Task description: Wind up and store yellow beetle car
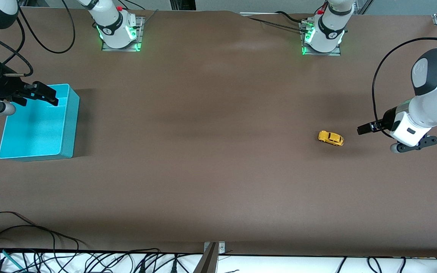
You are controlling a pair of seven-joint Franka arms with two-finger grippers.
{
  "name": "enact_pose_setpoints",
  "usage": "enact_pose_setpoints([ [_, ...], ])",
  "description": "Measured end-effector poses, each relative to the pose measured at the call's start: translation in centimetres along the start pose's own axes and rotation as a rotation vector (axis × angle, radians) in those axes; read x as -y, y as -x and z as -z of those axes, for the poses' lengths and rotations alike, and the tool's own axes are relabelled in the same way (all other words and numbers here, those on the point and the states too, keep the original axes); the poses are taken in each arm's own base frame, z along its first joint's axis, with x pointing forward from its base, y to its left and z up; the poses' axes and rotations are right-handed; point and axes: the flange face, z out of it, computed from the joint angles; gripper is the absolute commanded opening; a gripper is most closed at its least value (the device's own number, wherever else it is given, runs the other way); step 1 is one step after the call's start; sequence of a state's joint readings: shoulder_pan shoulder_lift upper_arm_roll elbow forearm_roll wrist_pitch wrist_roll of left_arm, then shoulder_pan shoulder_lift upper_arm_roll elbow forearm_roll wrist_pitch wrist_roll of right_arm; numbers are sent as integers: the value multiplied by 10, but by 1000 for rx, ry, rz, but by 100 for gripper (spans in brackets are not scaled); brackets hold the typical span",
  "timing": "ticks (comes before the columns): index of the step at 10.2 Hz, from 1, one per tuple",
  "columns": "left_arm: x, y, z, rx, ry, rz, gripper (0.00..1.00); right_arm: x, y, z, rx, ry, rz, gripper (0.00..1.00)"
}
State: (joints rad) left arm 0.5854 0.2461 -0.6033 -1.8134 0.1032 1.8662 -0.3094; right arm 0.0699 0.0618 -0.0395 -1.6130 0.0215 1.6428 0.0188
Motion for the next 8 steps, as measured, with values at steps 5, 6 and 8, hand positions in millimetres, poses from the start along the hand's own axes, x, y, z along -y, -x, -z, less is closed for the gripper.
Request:
enact_pose_setpoints([
  [5,0,0,1,-1,0,-3,100,0,0,0,-1,0,0,100],
  [6,0,-1,2,-3,1,-3,100,0,0,0,-1,0,0,100],
  [8,1,-2,5,-10,3,-2,100,0,0,0,0,0,0,100],
])
